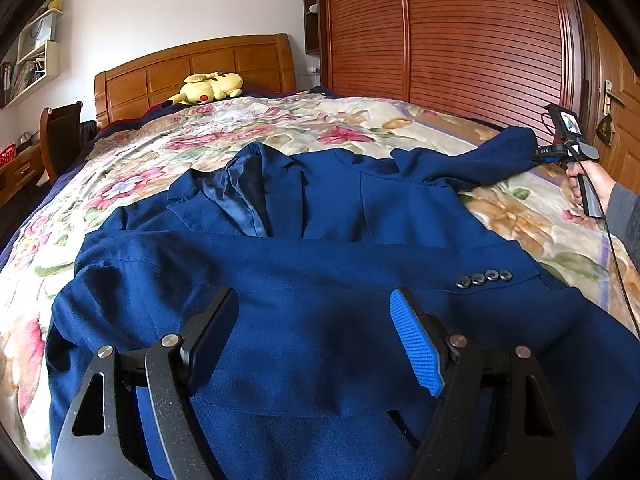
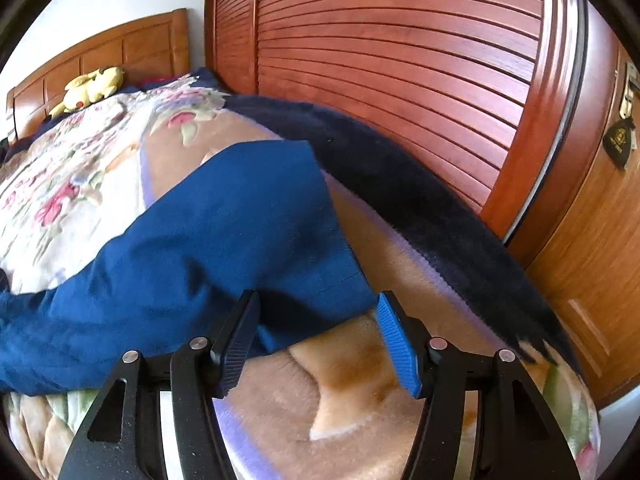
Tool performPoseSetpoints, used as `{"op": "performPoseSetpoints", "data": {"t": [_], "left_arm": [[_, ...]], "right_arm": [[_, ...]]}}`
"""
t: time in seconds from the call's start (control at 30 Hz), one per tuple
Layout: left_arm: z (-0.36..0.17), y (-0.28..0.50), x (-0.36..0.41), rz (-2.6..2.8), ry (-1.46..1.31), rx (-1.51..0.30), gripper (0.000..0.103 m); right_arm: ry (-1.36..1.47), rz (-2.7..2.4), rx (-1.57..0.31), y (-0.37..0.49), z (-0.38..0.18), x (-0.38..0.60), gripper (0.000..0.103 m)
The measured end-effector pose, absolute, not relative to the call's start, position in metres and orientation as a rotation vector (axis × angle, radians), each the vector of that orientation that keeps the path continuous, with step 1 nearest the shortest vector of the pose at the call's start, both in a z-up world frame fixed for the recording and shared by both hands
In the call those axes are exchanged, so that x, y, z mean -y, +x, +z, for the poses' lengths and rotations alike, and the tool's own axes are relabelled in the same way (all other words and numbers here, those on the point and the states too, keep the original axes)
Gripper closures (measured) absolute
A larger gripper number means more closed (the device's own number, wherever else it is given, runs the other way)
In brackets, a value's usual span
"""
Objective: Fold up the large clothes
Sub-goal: 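Grasp the sleeve cuff with the right tool, then lift the gripped sleeve up off the quilt with the right tool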
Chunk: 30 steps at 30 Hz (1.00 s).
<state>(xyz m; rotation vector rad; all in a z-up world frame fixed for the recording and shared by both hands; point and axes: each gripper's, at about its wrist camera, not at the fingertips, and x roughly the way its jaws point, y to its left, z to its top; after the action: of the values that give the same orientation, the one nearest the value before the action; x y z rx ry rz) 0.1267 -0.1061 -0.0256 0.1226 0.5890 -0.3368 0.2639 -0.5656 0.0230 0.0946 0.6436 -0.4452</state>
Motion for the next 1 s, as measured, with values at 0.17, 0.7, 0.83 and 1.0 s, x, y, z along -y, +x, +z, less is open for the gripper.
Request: {"op": "performPoseSetpoints", "data": {"t": [0.17,0.7,0.83,1.0], "left_arm": [[-0.024,0.125,0.104,-0.337,0.118,-0.576,0.024],[0.012,0.086,0.075,-0.353,0.078,-0.499,0.024],[0.017,0.075,0.068,-0.358,0.087,-0.493,0.024],[0.024,0.064,0.050,-0.354,0.072,-0.491,0.024]], "right_arm": [[0.025,-0.412,-0.619,0.261,0.039,0.551,0.098],[-0.242,-0.164,-0.405,0.167,0.122,0.392,0.099],[-0.268,-0.121,-0.382,0.147,0.133,0.370,0.099],[-0.309,-0.062,-0.351,0.128,0.143,0.332,0.099]]}}
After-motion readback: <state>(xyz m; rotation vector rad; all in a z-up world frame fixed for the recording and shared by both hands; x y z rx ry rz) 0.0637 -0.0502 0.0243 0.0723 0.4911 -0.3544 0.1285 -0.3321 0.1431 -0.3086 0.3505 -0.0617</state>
